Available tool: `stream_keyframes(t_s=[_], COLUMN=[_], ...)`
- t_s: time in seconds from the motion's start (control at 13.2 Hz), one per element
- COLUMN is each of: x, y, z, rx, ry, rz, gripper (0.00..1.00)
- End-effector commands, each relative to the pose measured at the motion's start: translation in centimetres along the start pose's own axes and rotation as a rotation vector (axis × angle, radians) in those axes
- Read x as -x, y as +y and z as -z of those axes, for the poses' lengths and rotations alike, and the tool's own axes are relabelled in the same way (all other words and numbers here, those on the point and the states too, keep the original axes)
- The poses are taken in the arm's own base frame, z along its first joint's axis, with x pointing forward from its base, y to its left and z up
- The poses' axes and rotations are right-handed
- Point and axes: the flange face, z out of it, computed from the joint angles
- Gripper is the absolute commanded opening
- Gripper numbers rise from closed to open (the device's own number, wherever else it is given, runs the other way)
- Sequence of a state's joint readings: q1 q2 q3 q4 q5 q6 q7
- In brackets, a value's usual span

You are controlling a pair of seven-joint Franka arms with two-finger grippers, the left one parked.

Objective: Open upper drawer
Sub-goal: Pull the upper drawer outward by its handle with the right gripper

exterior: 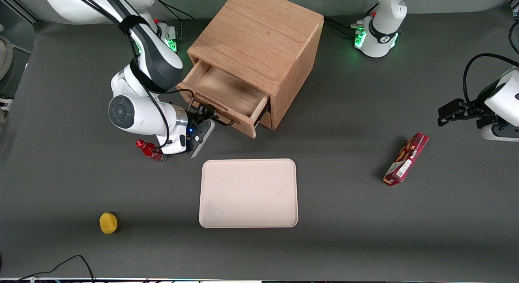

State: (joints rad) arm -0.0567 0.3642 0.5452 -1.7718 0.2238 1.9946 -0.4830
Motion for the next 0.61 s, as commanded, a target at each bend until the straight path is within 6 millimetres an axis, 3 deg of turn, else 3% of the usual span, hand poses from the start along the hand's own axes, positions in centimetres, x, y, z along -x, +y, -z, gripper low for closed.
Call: stream_keyframes(t_s=[0.0,0.3,0.53], x=[-1.0,-1.4,-1.5], y=[1.4,2.9,3.7], z=[0.2,1.0,2.6], rx=[0.007,0.025,0.020], ry=[-0.006,-0.027,-0.041], rz=[0.027,0.035,0.030], gripper=[1.00,1.00,1.00])
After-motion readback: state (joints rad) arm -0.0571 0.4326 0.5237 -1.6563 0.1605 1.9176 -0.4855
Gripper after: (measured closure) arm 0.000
